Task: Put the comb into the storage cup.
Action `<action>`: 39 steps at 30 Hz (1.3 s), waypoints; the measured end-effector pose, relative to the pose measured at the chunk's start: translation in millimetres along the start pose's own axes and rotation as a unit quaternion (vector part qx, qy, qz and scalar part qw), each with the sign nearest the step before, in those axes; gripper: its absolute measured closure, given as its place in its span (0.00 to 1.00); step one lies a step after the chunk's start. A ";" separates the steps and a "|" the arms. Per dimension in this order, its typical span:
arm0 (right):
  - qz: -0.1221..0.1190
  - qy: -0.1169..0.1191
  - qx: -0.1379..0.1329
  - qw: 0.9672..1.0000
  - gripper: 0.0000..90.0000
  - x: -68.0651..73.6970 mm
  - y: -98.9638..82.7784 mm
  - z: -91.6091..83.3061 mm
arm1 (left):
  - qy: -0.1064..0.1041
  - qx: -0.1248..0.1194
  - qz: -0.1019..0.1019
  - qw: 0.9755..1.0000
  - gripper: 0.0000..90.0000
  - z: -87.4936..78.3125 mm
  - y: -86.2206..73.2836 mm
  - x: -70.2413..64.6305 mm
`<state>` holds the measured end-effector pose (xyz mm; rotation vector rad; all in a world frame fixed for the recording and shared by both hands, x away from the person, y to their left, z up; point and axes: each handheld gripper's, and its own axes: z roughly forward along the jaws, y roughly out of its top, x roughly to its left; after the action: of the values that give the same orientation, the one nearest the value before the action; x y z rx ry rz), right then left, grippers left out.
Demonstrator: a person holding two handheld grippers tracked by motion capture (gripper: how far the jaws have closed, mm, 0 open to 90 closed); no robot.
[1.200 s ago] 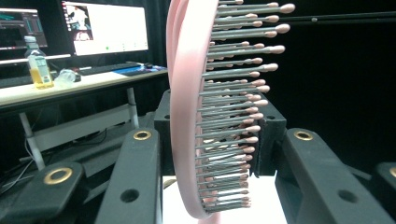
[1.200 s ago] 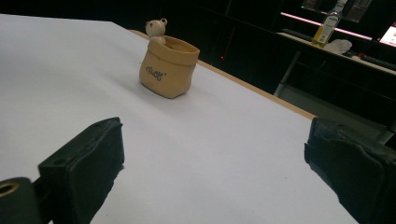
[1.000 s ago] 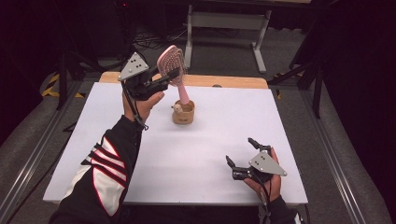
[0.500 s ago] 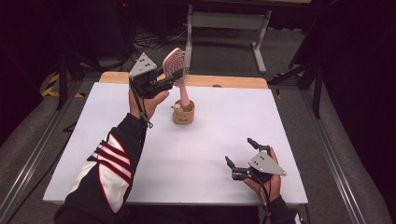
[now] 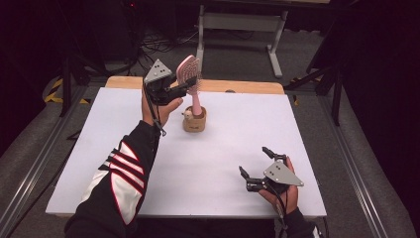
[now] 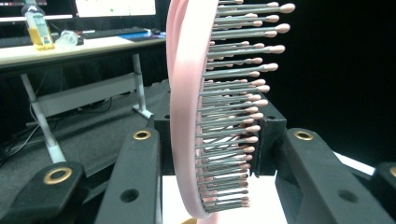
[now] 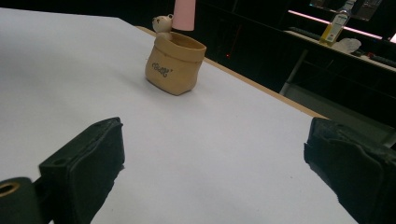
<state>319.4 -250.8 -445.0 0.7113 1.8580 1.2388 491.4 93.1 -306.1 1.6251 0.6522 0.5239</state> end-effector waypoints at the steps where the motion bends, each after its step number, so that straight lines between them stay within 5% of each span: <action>1: 0.000 -0.001 0.000 1.000 0.06 0.0 0.0 0.0 | 0.001 0.004 -0.001 1.000 0.71 1.1 -1.5 1.2; 39: -0.006 0.005 0.004 1.000 0.07 2.2 0.1 1.0 | -0.004 0.026 -0.024 0.999 0.71 24.9 -28.0 4.6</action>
<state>319.1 -248.5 -445.7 0.6989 1.8741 1.2287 507.9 80.6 -337.7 1.6548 0.7021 0.4672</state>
